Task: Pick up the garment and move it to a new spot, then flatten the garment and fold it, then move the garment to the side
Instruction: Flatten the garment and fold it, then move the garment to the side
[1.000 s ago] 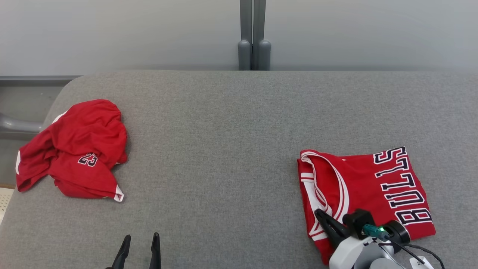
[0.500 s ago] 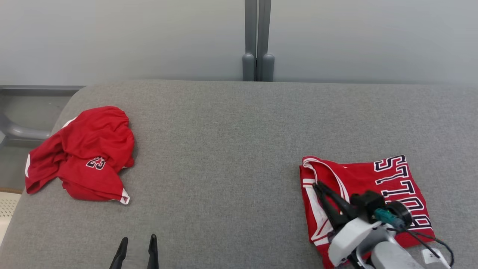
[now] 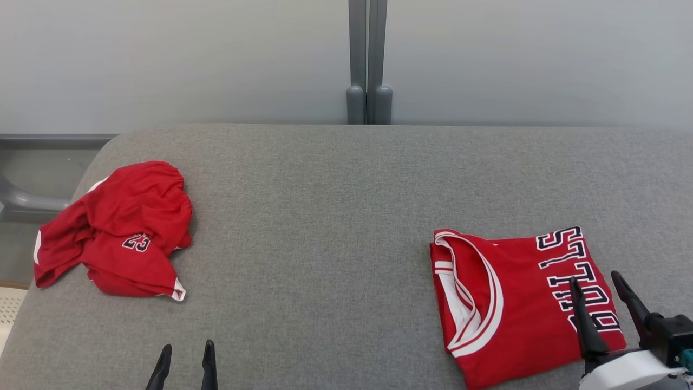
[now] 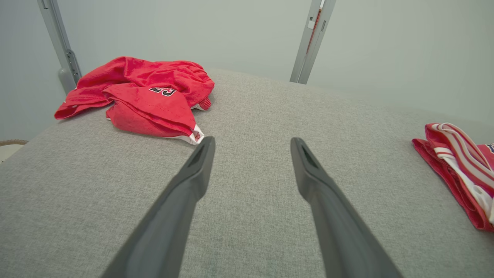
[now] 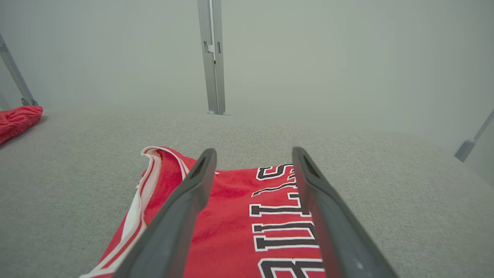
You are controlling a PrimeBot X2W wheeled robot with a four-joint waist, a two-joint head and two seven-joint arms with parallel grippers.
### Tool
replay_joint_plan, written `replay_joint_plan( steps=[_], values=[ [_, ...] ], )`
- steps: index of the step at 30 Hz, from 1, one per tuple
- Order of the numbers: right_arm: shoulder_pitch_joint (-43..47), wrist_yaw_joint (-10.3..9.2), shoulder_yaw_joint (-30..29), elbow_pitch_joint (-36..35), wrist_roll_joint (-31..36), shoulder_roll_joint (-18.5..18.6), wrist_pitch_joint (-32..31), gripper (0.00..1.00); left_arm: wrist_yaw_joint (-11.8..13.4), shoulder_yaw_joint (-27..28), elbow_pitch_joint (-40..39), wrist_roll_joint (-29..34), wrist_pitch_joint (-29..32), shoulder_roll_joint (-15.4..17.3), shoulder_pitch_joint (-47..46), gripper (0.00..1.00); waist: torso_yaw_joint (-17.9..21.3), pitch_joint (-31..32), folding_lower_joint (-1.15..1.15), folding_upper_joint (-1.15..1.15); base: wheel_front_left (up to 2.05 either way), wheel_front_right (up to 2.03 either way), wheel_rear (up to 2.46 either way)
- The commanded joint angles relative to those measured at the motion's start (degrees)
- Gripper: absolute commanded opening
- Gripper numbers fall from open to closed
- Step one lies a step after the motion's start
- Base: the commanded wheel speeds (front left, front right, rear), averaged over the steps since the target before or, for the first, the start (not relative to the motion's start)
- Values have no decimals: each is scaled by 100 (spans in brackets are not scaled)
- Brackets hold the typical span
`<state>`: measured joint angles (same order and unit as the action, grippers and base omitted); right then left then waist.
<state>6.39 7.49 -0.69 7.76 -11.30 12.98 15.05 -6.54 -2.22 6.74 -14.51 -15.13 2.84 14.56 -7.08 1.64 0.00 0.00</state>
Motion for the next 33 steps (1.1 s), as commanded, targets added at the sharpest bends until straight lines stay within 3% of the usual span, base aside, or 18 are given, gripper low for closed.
replay_joint_plan(
  steps=[1, 30, 33],
  values=[
    [110, 0, -35, 60, 19, -33, 16, 100, -20, 6, 17, 38, -1, 12, -92, 100, -19, -9, 0, 0, 0, 0, 0],
    [-39, 0, -210, 188, -106, -273, 17, 100, -100, -152, 100, 105, -1, 12, -266, 100, 69, -145, 0, 0, 0, 0, 0],
    [-291, 0, -182, 665, -153, -123, 17, 100, -101, -141, 56, 58, -1, 11, -326, 100, 116, -324, 0, 0, 0, 0, 0]
  ],
)
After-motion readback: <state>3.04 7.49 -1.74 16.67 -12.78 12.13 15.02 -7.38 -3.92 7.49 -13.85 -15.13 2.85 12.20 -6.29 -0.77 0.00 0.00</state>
